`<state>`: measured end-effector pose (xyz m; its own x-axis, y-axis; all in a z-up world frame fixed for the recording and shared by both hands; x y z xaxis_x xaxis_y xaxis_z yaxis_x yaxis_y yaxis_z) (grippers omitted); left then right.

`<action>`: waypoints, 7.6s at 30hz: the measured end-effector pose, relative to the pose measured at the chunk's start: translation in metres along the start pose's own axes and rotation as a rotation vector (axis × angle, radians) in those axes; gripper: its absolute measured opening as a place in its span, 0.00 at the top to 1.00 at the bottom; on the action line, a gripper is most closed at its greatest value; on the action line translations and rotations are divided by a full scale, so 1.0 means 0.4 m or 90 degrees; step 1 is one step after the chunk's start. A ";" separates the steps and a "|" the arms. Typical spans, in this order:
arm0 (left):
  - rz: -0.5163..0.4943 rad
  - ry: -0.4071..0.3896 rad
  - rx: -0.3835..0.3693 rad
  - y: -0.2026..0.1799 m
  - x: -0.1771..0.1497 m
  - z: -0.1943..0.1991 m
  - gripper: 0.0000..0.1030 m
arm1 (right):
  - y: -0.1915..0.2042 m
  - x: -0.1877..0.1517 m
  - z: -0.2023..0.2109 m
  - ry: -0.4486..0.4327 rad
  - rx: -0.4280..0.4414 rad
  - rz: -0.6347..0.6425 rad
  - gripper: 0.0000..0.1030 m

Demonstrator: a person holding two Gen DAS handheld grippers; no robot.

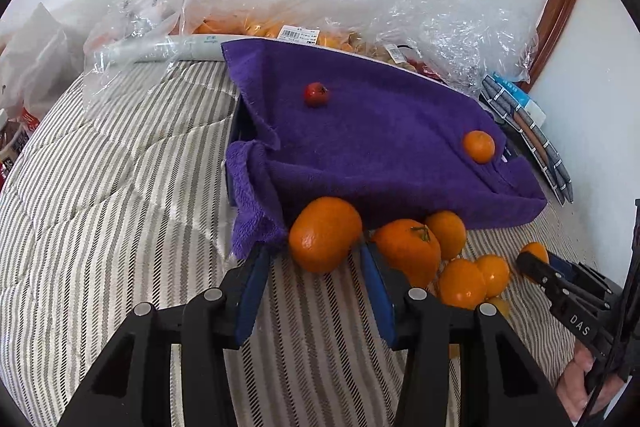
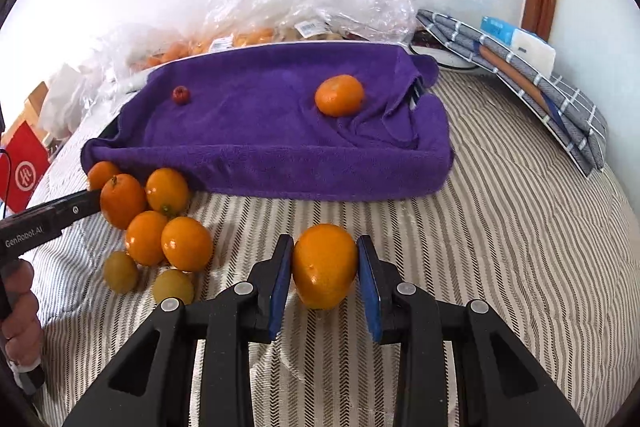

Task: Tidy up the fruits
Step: 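Grasp an orange with the right tool while the left tool grasps another orange, then carry both oranges onto the purple towel and open both tools to release them, then grasp another orange with the right tool while the left tool grasps a large orange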

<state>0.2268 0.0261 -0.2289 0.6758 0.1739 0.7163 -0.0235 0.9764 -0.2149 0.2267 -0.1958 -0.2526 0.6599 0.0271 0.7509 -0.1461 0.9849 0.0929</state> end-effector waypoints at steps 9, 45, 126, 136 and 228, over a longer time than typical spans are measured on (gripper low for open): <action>0.024 -0.010 -0.025 -0.010 0.009 -0.020 0.66 | 0.014 -0.001 0.003 -0.001 0.003 0.019 0.69; 0.041 -0.167 -0.029 -0.001 0.066 0.111 0.66 | -0.012 0.023 0.040 -0.065 0.053 -0.054 0.69; 0.004 -0.061 0.049 -0.011 0.157 -0.108 0.66 | 0.024 0.181 -0.110 -0.048 0.054 -0.022 0.62; -0.012 -0.041 0.041 -0.024 0.150 -0.116 0.66 | 0.022 0.200 -0.073 -0.082 0.032 -0.010 0.55; 0.026 -0.060 -0.084 -0.085 0.004 0.031 0.61 | 0.019 0.016 0.051 -0.061 0.055 -0.052 0.68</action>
<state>0.2196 -0.0052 -0.2124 0.6039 0.2298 0.7632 0.0525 0.9440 -0.3258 0.2148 -0.1916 -0.2338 0.6000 -0.0726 0.7967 -0.1604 0.9648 0.2086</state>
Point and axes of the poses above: each gripper's, at about its wrist camera, not at the fingertips, and z roughly against the way its jaws point, y to its left, x to its top, the point moved 9 cm from there along -z, roughly the way its jaws point, and after that the axes turned 9 degrees about -y, right-handed, at the moved point
